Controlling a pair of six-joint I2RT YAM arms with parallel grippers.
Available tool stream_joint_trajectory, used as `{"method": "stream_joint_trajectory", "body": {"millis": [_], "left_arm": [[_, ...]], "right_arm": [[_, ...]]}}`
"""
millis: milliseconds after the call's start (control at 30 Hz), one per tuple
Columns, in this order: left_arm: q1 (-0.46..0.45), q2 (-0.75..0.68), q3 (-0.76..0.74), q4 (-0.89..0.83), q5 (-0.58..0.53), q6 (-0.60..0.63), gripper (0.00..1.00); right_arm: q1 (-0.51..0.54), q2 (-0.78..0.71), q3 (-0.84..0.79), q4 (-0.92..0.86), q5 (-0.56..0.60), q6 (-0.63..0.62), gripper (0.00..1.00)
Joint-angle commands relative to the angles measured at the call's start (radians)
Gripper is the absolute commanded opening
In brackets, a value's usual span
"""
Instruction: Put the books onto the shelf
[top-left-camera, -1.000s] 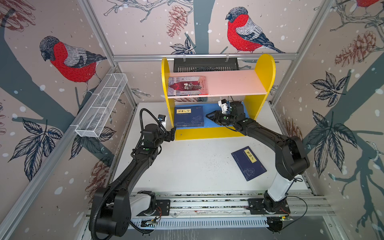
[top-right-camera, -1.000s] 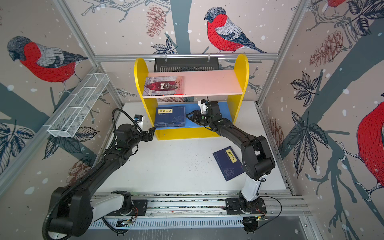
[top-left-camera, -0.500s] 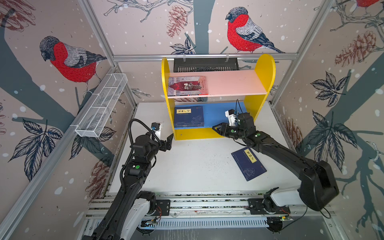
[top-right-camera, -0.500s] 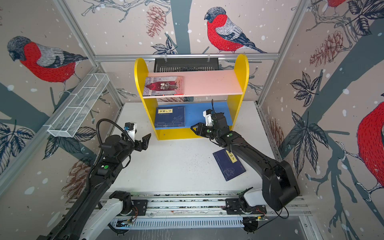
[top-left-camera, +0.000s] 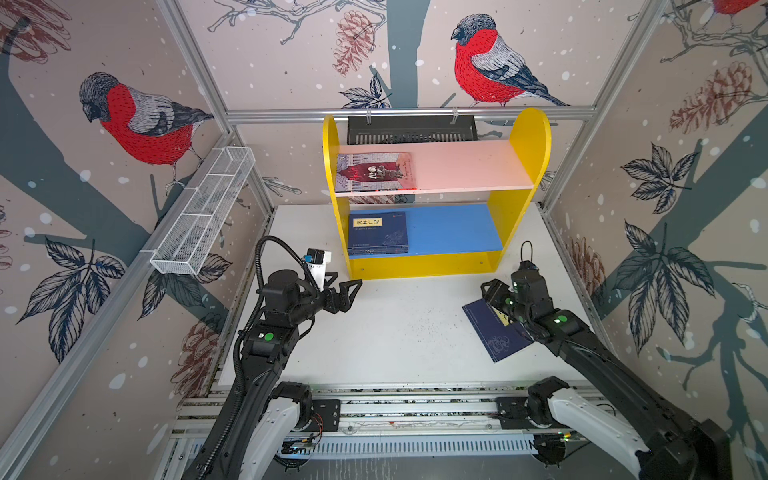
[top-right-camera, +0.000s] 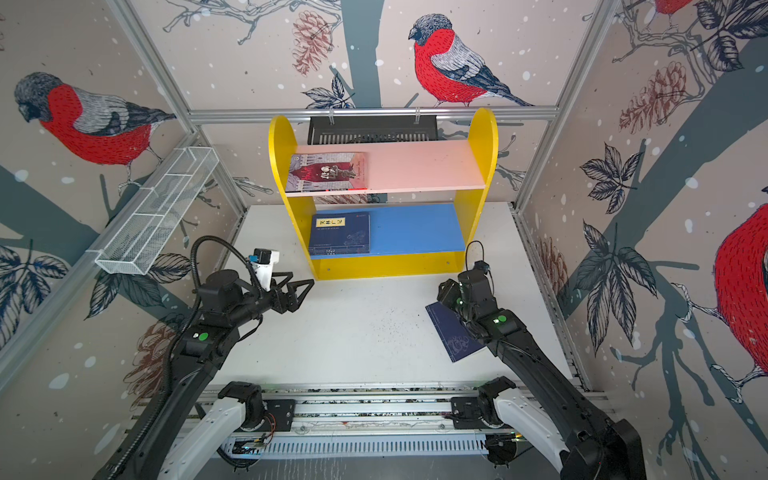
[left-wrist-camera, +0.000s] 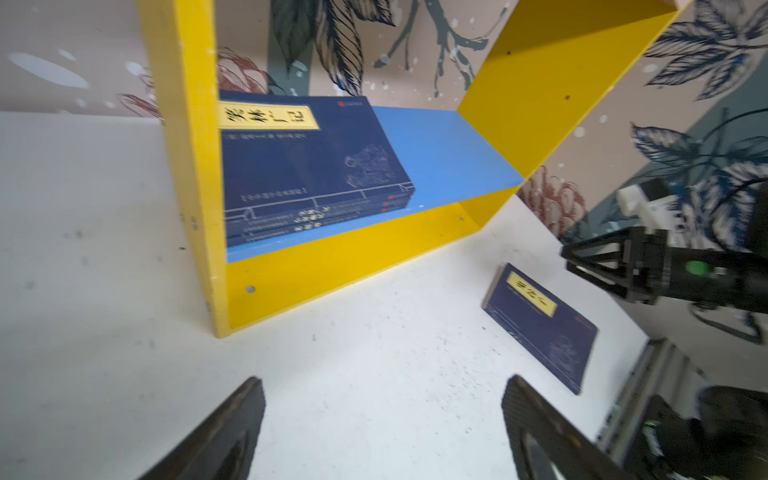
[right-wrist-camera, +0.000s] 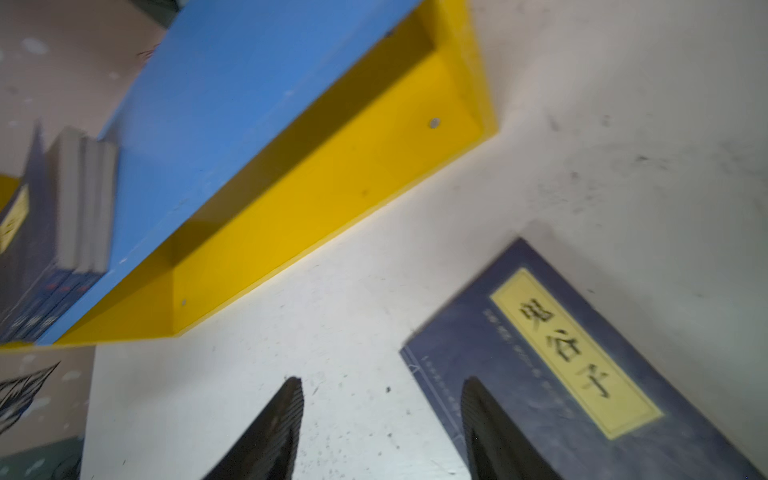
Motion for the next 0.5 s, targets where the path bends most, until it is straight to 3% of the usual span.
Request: {"method": "stream_joint_trajectory", "body": {"millis": [0, 100, 333, 467], "left_arm": [[0.0, -0.005, -0.024, 0.083, 0.213, -0.143, 0.9], [0.0, 0.007, -0.034, 0.135, 0.242, -0.223, 0.9], [0.0, 0.061, -0.053, 0.141, 0.144, -0.381, 0.89], [0.0, 0.074, -0.097, 0.206, 0.159, -0.469, 0.88]], "right_arm": [[-0.093, -0.009, -0.052, -0.025, 0.002, 0.013, 0.63], [-0.176, 0.005, -0.083, -0.001, -0.015, -0.011, 0.64], [-0.33, 0.085, -0.11, 0.036, -0.077, -0.102, 0.65], [-0.385, 0.14, -0.093, 0.011, -0.12, -0.155, 0.65]]}}
